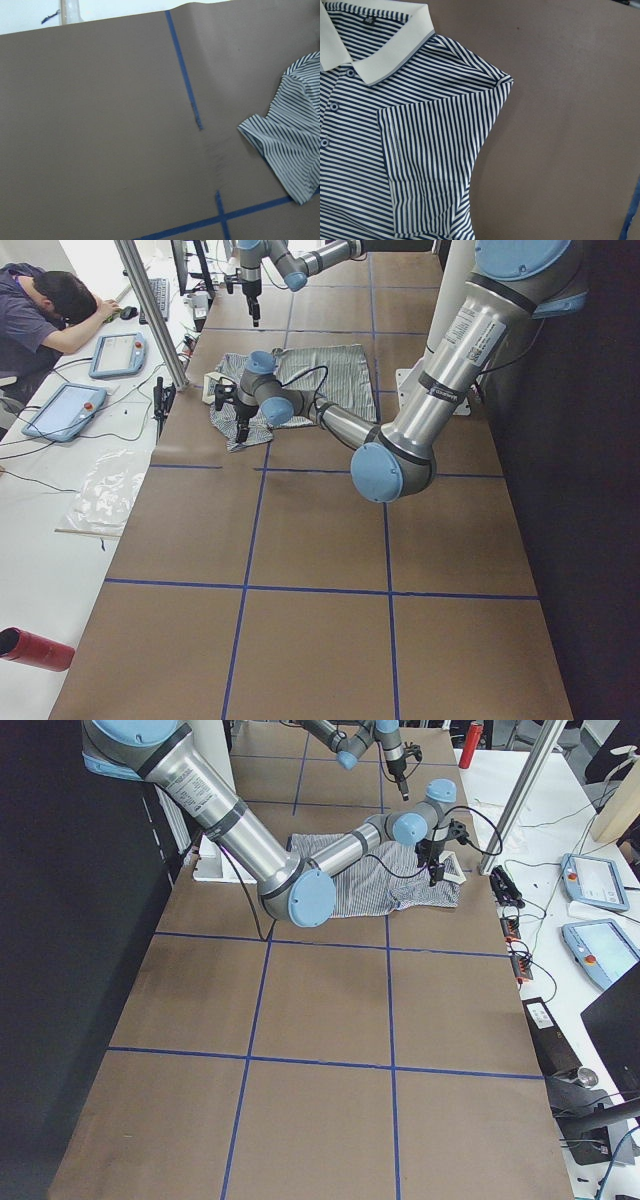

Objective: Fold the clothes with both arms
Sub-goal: 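Release the folded sleeve and raise the right gripper while the left arm approaches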

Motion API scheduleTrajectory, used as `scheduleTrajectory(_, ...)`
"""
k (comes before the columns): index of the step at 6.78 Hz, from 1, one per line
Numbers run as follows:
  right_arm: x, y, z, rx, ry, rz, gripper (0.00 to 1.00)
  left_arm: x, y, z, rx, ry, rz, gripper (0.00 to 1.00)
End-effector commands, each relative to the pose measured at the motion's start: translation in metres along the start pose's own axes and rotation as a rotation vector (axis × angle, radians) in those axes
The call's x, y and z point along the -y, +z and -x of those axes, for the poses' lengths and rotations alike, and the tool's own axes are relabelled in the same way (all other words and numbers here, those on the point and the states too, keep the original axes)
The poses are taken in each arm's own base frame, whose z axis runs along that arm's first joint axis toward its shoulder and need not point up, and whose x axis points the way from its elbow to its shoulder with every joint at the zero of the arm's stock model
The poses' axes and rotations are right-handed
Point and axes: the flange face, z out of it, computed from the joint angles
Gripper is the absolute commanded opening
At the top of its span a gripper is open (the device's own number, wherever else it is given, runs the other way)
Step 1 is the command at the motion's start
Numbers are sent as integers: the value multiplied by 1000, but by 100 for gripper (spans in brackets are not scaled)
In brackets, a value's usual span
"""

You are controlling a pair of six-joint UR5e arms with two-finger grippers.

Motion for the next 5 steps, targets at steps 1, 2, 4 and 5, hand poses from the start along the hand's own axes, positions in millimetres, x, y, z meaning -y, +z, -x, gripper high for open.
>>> scheduleTrajectory(1, -12, 7, -27, 22, 27, 10, 100, 8, 44, -4, 14, -27, -36, 99)
scheduleTrajectory(2, -12, 5, -29, 23, 23, 4, 100, 7, 49, -2, 28, -36, -52, 98)
scheduleTrajectory(4, -12, 4, -28, 34, 11, -19, 100, -11, 59, -11, 43, -47, -57, 91)
scheduleTrajectory(5, -15, 8, -34, 29, 15, -14, 100, -29, 66, -17, 43, -30, -37, 89)
